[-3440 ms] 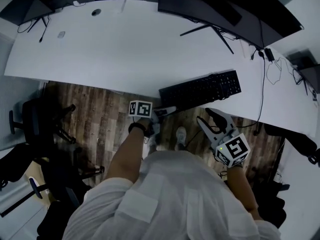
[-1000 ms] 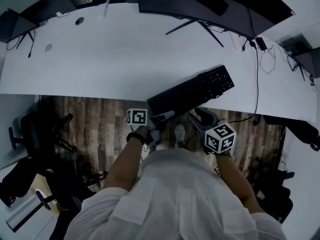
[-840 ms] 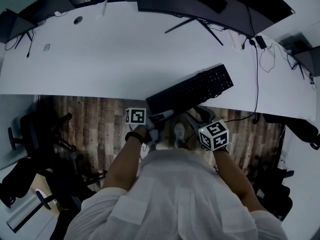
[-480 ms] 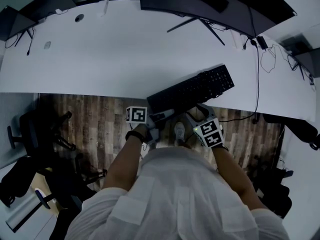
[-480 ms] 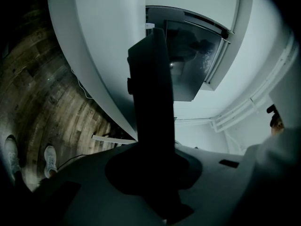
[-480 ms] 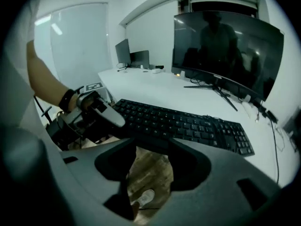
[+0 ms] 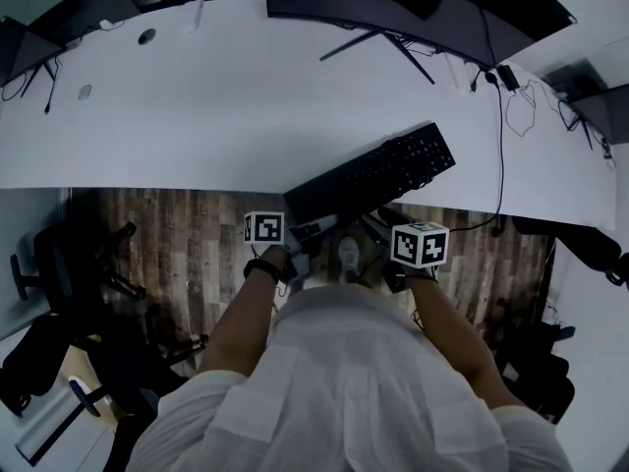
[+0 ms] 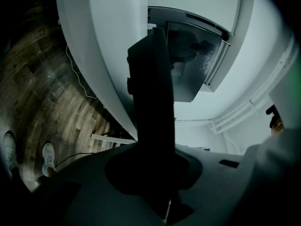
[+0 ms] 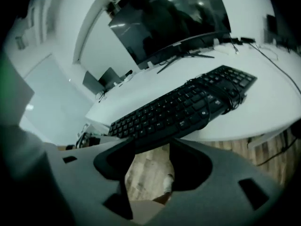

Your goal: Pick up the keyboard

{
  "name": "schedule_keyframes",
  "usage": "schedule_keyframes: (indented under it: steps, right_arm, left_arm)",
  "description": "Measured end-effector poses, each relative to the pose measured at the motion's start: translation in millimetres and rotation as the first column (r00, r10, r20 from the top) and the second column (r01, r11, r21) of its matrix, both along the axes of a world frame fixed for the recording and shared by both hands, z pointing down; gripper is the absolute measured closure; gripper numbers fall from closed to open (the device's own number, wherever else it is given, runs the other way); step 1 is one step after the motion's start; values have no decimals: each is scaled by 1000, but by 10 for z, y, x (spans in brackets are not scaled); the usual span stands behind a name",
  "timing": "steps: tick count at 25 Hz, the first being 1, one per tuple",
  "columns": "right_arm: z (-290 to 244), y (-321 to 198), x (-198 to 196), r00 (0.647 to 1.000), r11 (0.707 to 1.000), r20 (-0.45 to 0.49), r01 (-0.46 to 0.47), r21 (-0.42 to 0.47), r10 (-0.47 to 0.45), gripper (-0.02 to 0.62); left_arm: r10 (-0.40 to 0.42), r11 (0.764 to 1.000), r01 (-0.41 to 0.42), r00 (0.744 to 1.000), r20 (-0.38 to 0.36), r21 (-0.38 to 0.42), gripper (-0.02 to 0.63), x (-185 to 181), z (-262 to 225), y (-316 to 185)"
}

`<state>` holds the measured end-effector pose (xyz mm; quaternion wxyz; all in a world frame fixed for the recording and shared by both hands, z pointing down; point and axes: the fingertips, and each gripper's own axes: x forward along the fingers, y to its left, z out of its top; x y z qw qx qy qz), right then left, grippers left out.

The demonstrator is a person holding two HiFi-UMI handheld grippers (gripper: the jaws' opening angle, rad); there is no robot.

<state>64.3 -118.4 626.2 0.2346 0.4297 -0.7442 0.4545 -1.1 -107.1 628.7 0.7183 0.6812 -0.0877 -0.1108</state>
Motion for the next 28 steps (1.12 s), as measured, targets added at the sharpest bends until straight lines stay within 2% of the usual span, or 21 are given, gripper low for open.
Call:
schedule_keyframes:
  steps: [2,4,8,10,12,16,18,21,23,24,26,28]
  right_arm:
    - [26,-21,0,989,992,97,-101,-77,108,365]
    - [21,-44,24,964,973,170,-182,-141,205,368]
    - [40,-36,66,910,930,237,-289,-227,341,352]
    - [92,-14,48,872,902,276,-333,-274,405,346]
    - [160,0,22,817,868,328,-372,-329,475,334]
    - [237,-26,-68,677,811,457,-407,-421,577,309]
    - [213,-57,-132,606,786,504,-415,-459,615,307]
    - [187,-156,-158,519,762,557,-434,-481,648,310]
    - [162,-248,-144,474,755,589,-449,-477,654,344]
    - [155,-281,-141,467,754,595,-453,-475,655,380]
    - [170,-297,-146,497,760,576,-457,-462,649,480]
    - [179,-285,-154,520,769,567,-456,-447,638,513]
  left_arm:
    - [1,999,-2,999,32,34,535,-22,88,3]
    - [4,999,-6,999,47,47,535,-21,125,13]
    - [-4,1000,3,999,37,30,535,-12,102,13]
    - [-5,1000,4,999,31,29,535,-9,98,20]
    - [-9,1000,8,1000,20,30,535,6,93,30]
    - [-19,999,19,1000,3,-30,535,51,23,78]
    - [-17,1000,17,1000,-8,-8,535,73,28,87]
    - [-11,999,10,999,-43,-30,535,119,-51,138]
    - [1,999,-3,999,-48,-41,534,155,-96,189]
    - [9,999,-11,999,-50,-41,534,177,-109,216]
    - [24,999,-25,998,-57,-29,534,209,-111,251]
    - [37,999,-38,997,-61,-19,534,214,-110,267]
